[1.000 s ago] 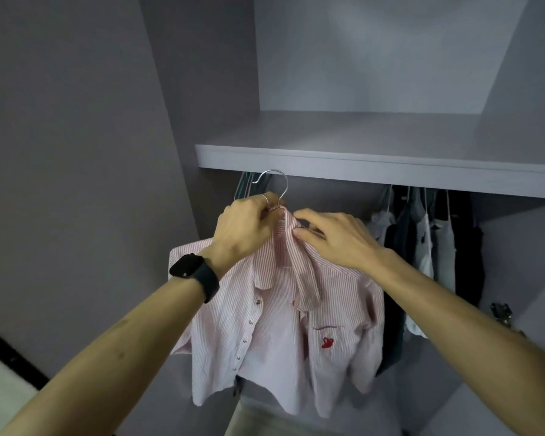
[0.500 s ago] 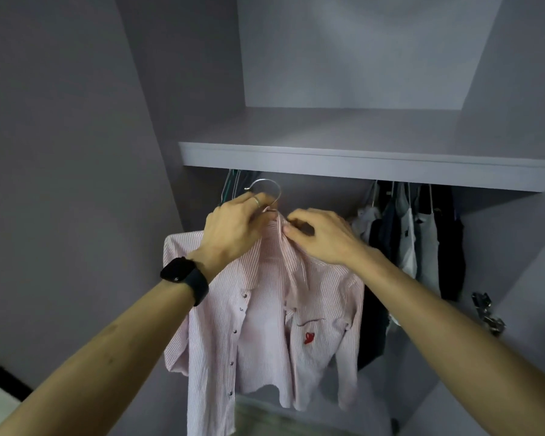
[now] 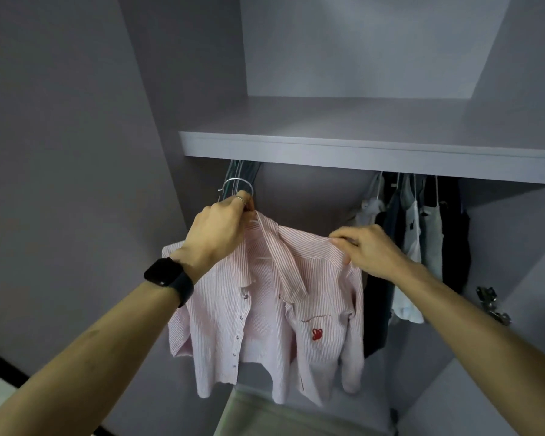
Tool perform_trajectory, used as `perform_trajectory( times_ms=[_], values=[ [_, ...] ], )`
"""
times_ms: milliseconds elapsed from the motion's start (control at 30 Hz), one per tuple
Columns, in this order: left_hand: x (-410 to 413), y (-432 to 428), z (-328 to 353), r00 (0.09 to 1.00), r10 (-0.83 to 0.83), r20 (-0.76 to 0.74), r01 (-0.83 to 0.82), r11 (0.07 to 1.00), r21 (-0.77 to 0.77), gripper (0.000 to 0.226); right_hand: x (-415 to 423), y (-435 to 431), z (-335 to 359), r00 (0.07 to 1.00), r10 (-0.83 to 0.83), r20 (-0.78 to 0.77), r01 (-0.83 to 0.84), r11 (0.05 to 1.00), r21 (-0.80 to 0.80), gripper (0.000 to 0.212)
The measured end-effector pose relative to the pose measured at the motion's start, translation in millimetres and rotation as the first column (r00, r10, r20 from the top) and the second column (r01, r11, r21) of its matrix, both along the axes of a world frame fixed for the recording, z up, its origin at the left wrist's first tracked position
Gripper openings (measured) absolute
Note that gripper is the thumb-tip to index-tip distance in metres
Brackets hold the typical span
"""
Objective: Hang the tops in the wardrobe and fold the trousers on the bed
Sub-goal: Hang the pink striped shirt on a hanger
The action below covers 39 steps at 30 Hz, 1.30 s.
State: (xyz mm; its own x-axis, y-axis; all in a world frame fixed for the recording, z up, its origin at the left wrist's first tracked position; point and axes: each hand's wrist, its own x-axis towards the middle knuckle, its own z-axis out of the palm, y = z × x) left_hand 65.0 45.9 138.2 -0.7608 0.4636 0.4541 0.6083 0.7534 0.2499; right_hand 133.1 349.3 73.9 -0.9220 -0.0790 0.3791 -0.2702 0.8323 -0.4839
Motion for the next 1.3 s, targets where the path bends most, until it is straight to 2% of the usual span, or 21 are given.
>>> perform_trajectory(
  times_ms=[100,200,267,300,367,433,533,600,667,833,967,1033,1133,1233,1300],
  values=[
    [5,3,-5,0.999,0.008,-0.049,-0.008,1.000,0.010,0.014,-3,-4,3,0.996,-0.078,-0.031,0.075,0.993,-0.088,0.011],
    [9,16,-11,0.995,0.028,-0.091,-0.034,0.997,-0.070,0.016,-4,-23,7,0.960,-0.202,-0.193,0.154,0.960,-0.234,0.008],
    [12,30,-14,0.996,0.028,-0.088,-0.040,0.990,-0.135,0.021,-8,-41,10,0.943,-0.185,-0.278,0.138,0.974,-0.182,0.012],
    [12,35,-14,0.997,0.025,-0.072,-0.032,0.993,-0.110,0.021,-11,-45,8,0.947,-0.164,-0.277,0.133,0.983,-0.128,0.014],
    [7,34,-11,0.999,0.001,-0.045,0.000,1.000,0.007,0.015,-15,-36,2,0.957,-0.210,-0.200,0.196,0.977,-0.088,0.029],
    [-3,23,-9,0.999,-0.005,-0.040,0.009,0.995,0.104,0.008,-14,-9,-6,0.956,-0.285,-0.067,0.274,0.951,-0.142,0.046],
    [-15,9,-9,1.000,-0.001,0.007,0.000,0.976,0.216,0.006,-15,18,-17,0.949,-0.291,0.123,0.309,0.937,-0.162,0.059],
    [-19,8,-12,0.998,-0.024,0.049,0.010,0.962,0.273,0.007,-19,20,-23,0.942,-0.311,0.127,0.329,0.931,-0.159,0.064],
    [-20,10,-14,0.996,-0.058,0.071,0.036,0.959,0.281,0.008,-22,8,-22,0.958,-0.283,0.055,0.288,0.946,-0.151,0.060],
    [-16,26,-14,0.990,-0.111,0.093,0.088,0.970,0.225,0.009,-28,-53,-6,0.982,-0.037,-0.186,0.031,0.999,-0.039,0.047],
    [-9,31,-22,0.991,-0.106,0.085,0.086,0.973,0.215,0.006,-29,-83,-11,0.931,-0.114,-0.347,0.087,0.992,-0.094,0.048],
    [-8,29,-25,0.991,-0.102,0.086,0.080,0.969,0.234,0.005,-28,-90,-17,0.935,-0.147,-0.322,0.136,0.989,-0.056,0.045],
    [-7,26,-30,0.995,-0.074,0.070,0.058,0.977,0.207,0.005,-30,-96,-14,0.952,-0.226,-0.208,0.251,0.963,0.102,0.021],
    [-4,26,-37,0.999,-0.009,0.034,0.004,0.990,0.140,0.005,-33,-112,6,0.947,-0.302,-0.109,0.293,0.951,-0.099,0.007],
    [-7,23,-39,0.997,0.007,0.073,-0.019,0.986,0.168,0.006,-35,-117,15,0.979,-0.201,0.006,0.197,0.950,-0.243,0.007]
  ],
)
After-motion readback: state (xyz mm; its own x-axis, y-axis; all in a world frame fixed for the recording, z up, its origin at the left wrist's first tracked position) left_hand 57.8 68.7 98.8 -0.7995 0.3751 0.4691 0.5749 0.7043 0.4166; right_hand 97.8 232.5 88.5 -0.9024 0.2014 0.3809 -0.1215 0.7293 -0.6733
